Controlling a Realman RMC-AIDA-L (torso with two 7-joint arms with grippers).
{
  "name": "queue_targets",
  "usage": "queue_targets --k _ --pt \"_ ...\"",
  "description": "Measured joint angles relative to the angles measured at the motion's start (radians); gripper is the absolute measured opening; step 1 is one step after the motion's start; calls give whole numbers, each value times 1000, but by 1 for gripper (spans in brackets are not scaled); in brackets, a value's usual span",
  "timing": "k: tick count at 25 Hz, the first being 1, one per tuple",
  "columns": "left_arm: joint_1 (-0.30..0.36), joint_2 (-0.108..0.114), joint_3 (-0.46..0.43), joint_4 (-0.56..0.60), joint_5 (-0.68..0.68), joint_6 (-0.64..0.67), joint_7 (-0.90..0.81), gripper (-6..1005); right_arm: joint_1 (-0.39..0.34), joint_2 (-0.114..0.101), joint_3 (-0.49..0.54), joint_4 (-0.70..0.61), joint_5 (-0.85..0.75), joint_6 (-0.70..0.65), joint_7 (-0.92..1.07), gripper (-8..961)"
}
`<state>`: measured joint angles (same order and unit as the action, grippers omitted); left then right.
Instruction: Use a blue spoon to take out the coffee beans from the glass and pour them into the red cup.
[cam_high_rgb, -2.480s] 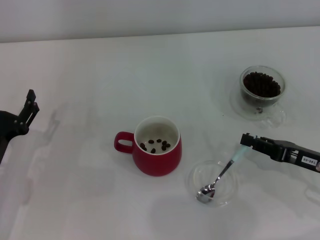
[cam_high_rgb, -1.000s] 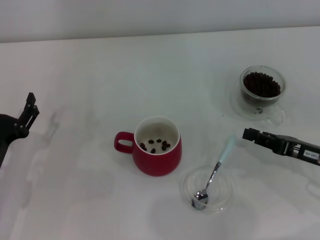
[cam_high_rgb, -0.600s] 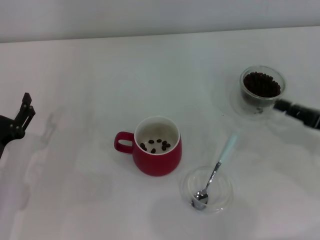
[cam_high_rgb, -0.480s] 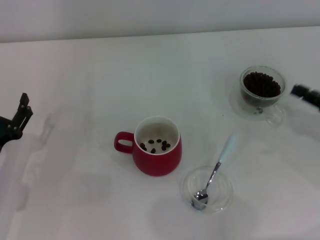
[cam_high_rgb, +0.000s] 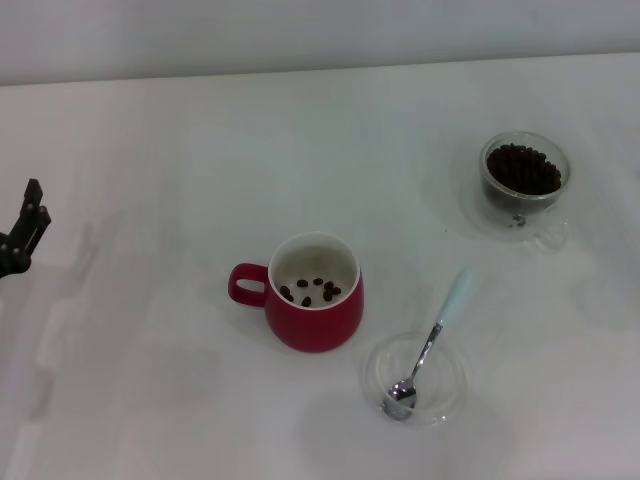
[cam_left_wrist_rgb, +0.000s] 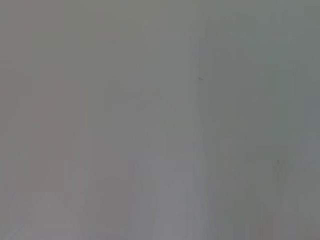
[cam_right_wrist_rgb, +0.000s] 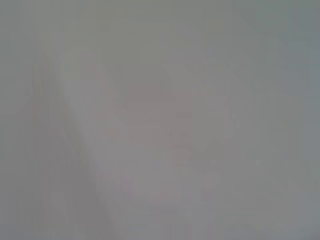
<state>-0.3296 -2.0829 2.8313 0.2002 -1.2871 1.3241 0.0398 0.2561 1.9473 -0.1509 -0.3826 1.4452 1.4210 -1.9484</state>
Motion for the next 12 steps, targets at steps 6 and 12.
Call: queue_targets --k 6,12 --pt "6 -1 0 -7 0 17 2 846 -4 39 174 9 7 -33 -184 276" --pt "16 -3 0 -6 -29 18 1 846 -1 52 324 69 9 -53 -359 276"
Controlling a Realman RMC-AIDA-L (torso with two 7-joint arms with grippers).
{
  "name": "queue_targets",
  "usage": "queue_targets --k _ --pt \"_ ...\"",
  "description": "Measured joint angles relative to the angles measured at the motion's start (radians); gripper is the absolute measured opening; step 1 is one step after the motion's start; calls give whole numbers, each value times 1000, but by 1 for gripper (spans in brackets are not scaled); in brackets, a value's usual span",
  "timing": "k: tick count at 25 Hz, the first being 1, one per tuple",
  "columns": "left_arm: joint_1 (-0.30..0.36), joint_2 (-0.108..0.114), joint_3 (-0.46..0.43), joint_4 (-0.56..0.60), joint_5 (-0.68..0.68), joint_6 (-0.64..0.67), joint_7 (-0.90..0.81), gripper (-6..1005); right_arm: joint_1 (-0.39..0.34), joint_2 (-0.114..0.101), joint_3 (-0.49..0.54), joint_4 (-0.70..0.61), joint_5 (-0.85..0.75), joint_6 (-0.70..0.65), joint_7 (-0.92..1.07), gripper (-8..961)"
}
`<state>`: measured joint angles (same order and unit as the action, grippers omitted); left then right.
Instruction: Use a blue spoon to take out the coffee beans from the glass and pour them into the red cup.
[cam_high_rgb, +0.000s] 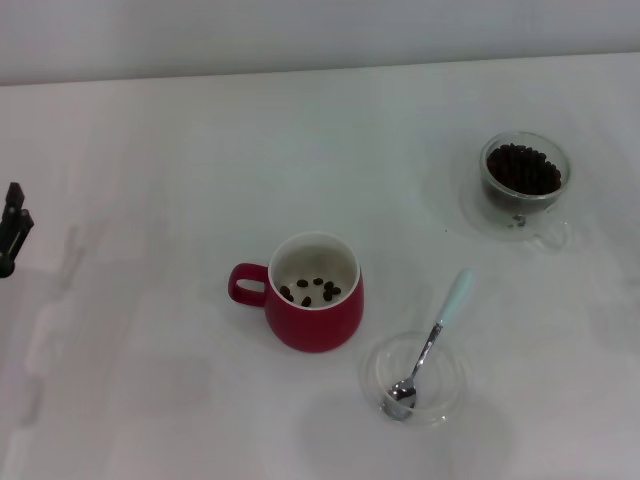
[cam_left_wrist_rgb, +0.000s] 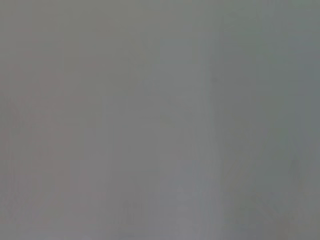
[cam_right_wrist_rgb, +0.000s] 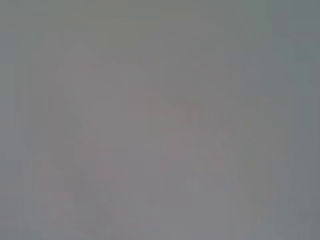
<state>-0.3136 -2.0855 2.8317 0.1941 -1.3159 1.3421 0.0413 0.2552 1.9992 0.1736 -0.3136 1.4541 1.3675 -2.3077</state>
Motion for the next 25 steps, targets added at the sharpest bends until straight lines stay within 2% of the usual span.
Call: queue_targets --k 11,17,25 --pt "-1 -2 -1 22 -14 34 -5 846 2 -9 19 6 11 -23 -90 276" --pt "6 -2 0 70 -14 35 -13 846 -3 -7 19 3 37 -24 -164 276" --pt "14 -2 0 96 -14 36 -15 847 -4 -53 18 41 36 -38 -181 276"
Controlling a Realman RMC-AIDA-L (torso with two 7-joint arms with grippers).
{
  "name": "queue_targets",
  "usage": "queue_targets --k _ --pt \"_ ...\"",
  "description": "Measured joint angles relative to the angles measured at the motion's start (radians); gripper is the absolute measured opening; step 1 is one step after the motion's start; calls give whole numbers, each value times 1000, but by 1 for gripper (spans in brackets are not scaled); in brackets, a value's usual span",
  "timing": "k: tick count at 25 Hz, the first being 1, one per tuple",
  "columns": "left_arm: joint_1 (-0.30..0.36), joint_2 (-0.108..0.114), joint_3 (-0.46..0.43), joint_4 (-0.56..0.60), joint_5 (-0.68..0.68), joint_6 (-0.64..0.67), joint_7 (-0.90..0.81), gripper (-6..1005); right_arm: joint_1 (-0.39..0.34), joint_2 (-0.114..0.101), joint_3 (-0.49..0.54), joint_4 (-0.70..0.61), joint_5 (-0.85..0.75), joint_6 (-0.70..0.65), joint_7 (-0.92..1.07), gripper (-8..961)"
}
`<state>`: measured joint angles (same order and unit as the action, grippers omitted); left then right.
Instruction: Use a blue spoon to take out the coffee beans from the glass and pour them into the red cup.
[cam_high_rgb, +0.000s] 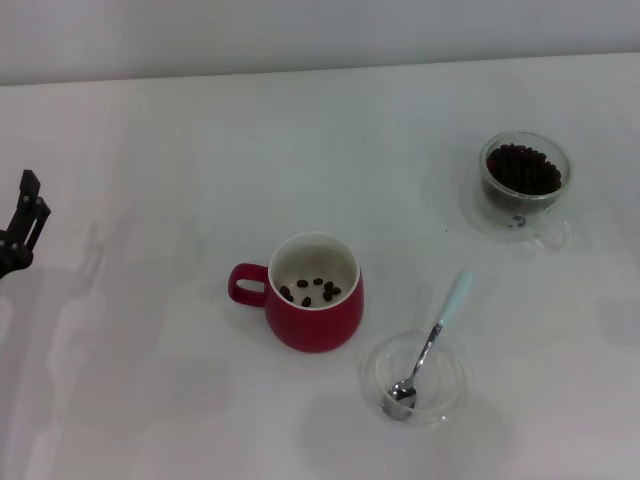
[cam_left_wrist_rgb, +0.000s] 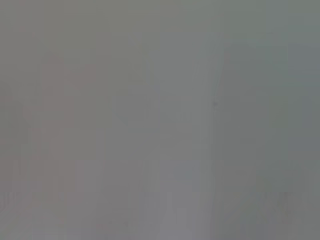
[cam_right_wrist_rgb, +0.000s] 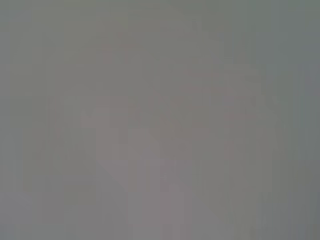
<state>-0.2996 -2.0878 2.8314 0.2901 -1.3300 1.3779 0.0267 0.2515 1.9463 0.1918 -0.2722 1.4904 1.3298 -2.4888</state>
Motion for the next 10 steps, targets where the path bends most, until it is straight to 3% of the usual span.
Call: queue_targets --k 8,10 --pt "3 0 5 3 3 0 -29 847 16 -40 2 29 0 -12 9 276" --pt "6 0 7 3 7 0 -42 847 27 -40 2 29 0 -22 5 276"
